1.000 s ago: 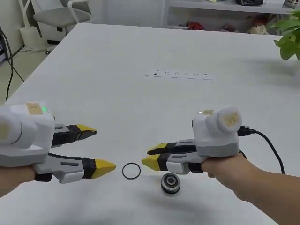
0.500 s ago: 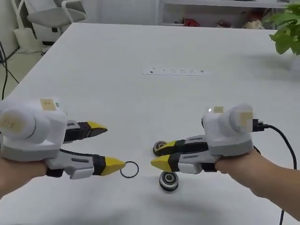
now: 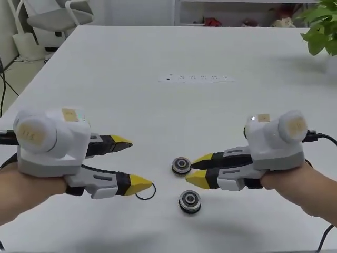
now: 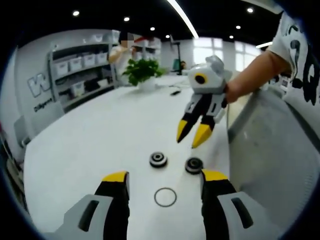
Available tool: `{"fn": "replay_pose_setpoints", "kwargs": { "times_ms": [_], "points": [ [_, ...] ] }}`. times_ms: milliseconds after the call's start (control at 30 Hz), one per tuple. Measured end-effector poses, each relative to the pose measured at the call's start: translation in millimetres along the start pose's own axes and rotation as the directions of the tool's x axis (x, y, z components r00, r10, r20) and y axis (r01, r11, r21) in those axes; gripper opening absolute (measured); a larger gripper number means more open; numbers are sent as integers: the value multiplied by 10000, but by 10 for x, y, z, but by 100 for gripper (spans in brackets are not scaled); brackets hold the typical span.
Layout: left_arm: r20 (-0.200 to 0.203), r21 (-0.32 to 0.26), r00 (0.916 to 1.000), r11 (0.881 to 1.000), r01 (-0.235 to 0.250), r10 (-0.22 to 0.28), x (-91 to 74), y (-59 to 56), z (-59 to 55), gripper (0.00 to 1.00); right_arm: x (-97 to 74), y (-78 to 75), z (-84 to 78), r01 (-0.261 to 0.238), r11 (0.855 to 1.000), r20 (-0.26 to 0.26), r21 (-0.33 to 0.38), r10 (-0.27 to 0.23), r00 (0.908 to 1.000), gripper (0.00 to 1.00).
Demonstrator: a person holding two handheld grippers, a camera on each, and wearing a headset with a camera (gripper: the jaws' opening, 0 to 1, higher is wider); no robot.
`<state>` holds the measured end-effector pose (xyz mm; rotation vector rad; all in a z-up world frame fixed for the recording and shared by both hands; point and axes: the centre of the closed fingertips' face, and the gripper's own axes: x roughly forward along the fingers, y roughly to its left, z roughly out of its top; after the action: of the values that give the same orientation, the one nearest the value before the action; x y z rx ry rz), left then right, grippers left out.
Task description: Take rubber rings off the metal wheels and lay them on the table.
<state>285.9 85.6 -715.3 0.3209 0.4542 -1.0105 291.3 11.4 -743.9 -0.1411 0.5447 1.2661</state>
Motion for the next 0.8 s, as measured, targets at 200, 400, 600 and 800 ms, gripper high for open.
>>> {"fn": "replay_pose_setpoints", "kwargs": {
  "times_ms": [200, 400, 600, 800],
  "points": [
    [-110, 144, 9996, 9996, 253, -252, 94, -45, 12, 57, -80, -37, -86, 50, 10000, -174, -44, -51, 9998, 19],
    [-289, 305, 9980, 9979, 573, -564, 194, -107, 15, 56, -114, -9, -182, -49, 9997, -428, -230, 39, 9991, 19],
    [-459, 375, 9954, 9956, 862, -844, 298, -146, -7, 55, -122, -15, -291, -231, 9988, -666, -424, 203, 9976, 20],
    [-589, 439, 9925, 9930, 1098, -1071, 382, -197, -25, 54, -102, -13, -408, -454, 9966, -978, -680, 387, 9945, 21]
  ]
}}
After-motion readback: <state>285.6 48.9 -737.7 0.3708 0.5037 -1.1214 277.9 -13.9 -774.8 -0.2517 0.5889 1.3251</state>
